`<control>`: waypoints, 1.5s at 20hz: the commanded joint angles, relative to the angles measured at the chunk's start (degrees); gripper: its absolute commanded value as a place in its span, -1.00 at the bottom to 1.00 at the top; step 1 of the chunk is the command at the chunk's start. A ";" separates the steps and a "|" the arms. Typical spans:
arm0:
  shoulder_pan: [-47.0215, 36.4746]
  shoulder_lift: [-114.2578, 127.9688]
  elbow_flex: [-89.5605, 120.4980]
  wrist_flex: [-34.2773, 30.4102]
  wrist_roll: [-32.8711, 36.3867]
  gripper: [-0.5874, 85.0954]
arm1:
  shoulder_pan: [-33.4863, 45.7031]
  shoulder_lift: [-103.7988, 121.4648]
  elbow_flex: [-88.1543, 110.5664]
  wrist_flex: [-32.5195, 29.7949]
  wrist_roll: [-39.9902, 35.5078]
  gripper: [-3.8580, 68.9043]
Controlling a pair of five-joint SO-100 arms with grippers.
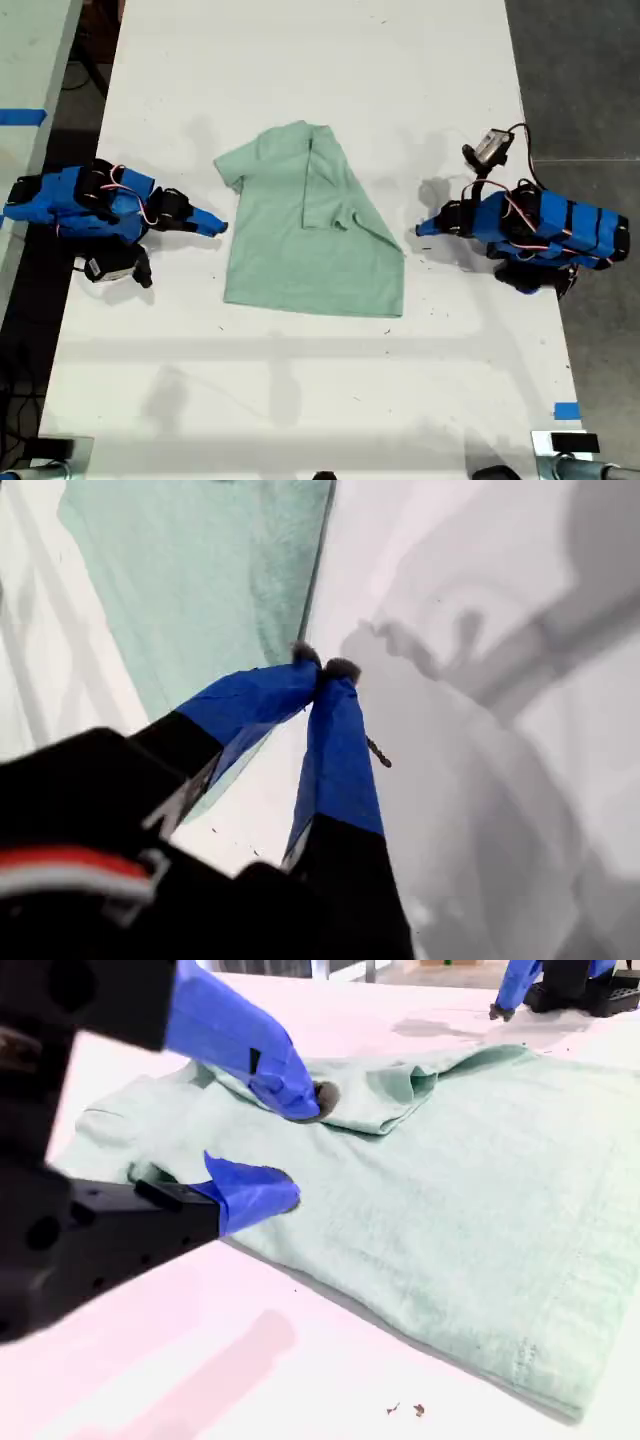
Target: Fold t shirt
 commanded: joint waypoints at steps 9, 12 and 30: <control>11.87 0.44 -4.66 -5.19 -0.18 -0.91 | -0.35 1.05 3.16 0.44 1.49 -0.83; 8.79 0.44 -3.87 -13.45 -6.59 -0.98 | -0.26 1.05 3.16 0.44 1.41 -0.83; -1.76 0.53 0.97 -4.48 -1.23 -0.99 | -0.26 1.05 3.25 0.35 1.58 -0.83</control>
